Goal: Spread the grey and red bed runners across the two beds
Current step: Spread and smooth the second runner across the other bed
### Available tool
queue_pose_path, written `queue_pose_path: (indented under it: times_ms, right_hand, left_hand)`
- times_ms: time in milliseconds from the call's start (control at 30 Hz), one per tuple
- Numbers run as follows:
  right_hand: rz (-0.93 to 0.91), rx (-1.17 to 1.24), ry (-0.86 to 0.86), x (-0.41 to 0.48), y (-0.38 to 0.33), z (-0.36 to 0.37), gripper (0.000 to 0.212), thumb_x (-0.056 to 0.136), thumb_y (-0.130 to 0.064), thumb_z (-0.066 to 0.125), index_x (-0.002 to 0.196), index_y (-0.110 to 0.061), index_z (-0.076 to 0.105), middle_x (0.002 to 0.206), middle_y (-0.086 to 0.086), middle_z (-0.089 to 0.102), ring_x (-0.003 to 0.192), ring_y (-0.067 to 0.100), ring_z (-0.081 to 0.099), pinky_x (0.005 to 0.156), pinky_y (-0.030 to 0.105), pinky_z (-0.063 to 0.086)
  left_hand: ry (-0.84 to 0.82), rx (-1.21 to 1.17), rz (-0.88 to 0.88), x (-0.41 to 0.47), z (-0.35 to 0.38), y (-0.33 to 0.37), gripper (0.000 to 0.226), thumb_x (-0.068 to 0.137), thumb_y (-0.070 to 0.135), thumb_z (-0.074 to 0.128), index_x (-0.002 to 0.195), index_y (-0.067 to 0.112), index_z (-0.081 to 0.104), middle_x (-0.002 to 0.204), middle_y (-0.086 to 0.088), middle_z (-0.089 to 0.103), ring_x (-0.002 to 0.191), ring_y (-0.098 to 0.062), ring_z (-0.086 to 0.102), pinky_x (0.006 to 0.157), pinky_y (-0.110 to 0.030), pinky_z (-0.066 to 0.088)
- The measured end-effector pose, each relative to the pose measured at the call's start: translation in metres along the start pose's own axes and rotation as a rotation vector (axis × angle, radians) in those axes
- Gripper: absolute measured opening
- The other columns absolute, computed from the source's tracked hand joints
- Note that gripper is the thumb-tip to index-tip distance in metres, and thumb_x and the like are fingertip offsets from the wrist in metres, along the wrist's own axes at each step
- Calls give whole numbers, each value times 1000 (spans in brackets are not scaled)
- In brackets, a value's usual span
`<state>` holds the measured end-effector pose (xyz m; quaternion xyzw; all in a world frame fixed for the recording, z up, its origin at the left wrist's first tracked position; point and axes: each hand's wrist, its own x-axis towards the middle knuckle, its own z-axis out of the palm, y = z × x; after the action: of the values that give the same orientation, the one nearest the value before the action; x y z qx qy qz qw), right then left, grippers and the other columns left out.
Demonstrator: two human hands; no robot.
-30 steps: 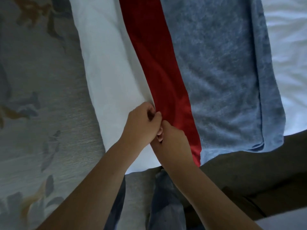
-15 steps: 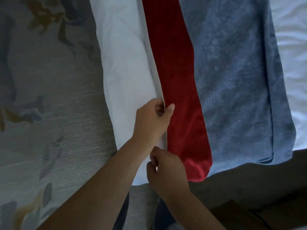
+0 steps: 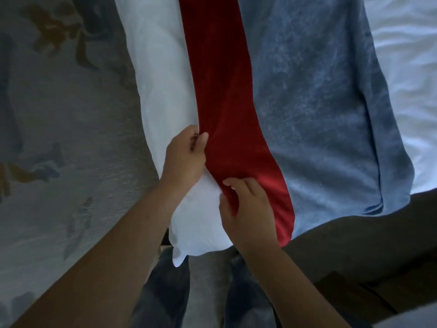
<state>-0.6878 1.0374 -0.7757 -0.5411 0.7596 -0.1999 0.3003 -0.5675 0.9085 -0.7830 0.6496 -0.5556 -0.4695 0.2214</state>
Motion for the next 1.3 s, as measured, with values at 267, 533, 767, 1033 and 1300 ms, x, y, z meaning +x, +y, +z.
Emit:
queue_pose_path:
  times_ms: [267,533,767,1033,1300]
  right_hand:
    - [-46,69,-93,-14,17,9,19,89,-15,62,108,-15,67,102,-4,60,89,10,55,78,24,49]
    - [118,21,203,5,107,-76,14,85,-14,62,94,-23,68,103,-9,61,97,9,54,84,19,46]
    - [361,-274,342,49,197,-173,60,100,-35,51,153,-28,25,161,16,18,146,41,20,113,60,26]
    - [347,-90,143,65,227,-211,39,100,-26,55,137,-26,44,121,9,62,107,31,60,90,48,53]
    - [270,24,252,65,241,-232,21,98,-15,58,113,-29,58,107,3,61,87,23,62,74,42,57]
  left_hand:
    - [51,788,408,-33,39,24,83,86,-3,46,161,10,12,165,-23,11,153,-39,13,122,-50,25]
    - [-403,782,635,-77,106,35,73,100,34,50,162,25,11,158,-6,39,148,-29,32,118,-42,32]
    - [-538,950,672,-114,157,49,72,77,20,77,141,29,46,134,2,50,127,-25,47,101,-40,41]
    - [-448,1192,613,-125,204,67,19,76,6,72,93,16,71,88,-3,67,81,-23,65,68,-34,54]
    - [-600,1226,458,-124,214,97,15,94,6,53,99,19,58,100,2,63,90,-16,58,74,-29,49]
